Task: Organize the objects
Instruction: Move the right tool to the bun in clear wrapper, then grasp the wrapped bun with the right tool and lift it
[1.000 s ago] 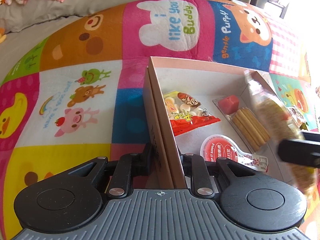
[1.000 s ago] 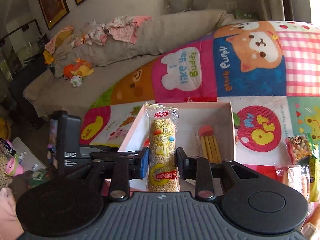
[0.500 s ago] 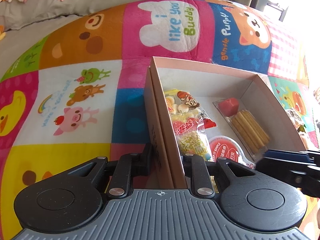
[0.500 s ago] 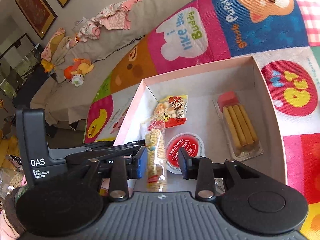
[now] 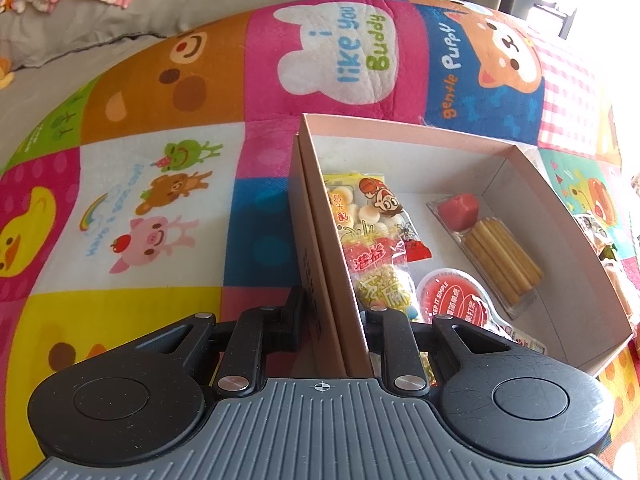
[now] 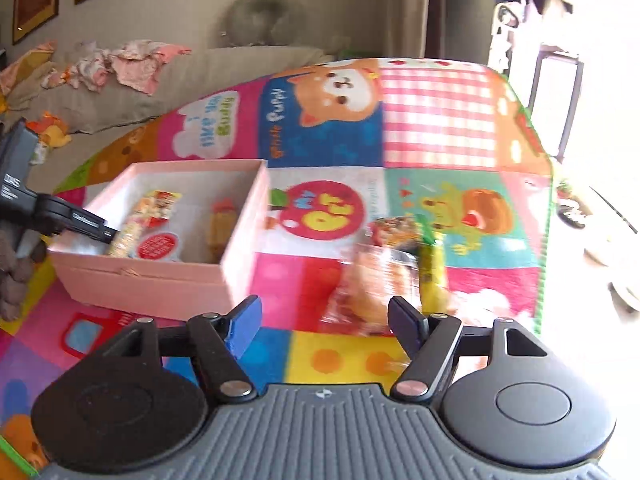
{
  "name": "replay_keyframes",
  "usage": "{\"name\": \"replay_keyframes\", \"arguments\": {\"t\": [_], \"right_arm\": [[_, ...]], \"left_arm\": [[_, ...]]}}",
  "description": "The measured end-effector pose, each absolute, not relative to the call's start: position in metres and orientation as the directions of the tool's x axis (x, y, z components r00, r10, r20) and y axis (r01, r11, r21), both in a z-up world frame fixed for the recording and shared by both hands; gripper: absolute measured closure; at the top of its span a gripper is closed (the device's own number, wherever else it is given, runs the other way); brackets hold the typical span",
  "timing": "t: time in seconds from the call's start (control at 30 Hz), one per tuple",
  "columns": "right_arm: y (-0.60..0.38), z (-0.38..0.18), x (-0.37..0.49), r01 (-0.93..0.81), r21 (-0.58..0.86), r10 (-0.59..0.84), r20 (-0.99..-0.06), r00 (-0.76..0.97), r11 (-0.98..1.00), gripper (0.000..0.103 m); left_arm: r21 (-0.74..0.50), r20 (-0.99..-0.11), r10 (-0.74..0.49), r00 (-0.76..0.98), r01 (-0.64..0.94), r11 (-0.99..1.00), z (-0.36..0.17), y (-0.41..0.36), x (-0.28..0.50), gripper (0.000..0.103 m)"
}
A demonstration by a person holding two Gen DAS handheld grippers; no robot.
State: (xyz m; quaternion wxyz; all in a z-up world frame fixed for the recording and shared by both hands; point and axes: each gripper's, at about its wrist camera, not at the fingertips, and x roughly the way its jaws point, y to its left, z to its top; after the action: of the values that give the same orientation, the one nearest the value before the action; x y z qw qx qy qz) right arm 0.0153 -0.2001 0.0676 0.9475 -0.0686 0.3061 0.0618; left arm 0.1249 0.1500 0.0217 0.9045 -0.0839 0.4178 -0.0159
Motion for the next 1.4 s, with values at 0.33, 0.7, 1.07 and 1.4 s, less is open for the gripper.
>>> {"name": "replay_keyframes", "arguments": {"t": [0.33,0.7,1.07,1.4], "right_arm": [[-0.265,0.046,0.034,0.067,0.050,-0.021,-0.630,0.776,0.996,0.020],[-0.262,0.051,0.107,0.033,0.190,0.105,-0.668,0.737,0.981,0.016],[-0.223,0.033,0.128,-0.098,0.077,0.124,-0.689,0.714,0.992,0.025],[-0.205,0.032,0.079,-0.202,0.115,0.222,-0.719,0.659,0.973,0.044]], "left_arm": [[-0.150,-0.759,-0.085,0.645,-0.046,0.988,0.023,0.148,0.127,0.080],[-0.158,-0.755,-0.092,0.650,-0.044,0.986,0.022,0.149,0.125,0.080],[-0.161,-0.751,-0.096,0.654,-0.040,0.986,0.021,0.149,0.124,0.080],[-0.161,-0.750,-0.095,0.654,-0.041,0.986,0.022,0.149,0.124,0.080]]}}
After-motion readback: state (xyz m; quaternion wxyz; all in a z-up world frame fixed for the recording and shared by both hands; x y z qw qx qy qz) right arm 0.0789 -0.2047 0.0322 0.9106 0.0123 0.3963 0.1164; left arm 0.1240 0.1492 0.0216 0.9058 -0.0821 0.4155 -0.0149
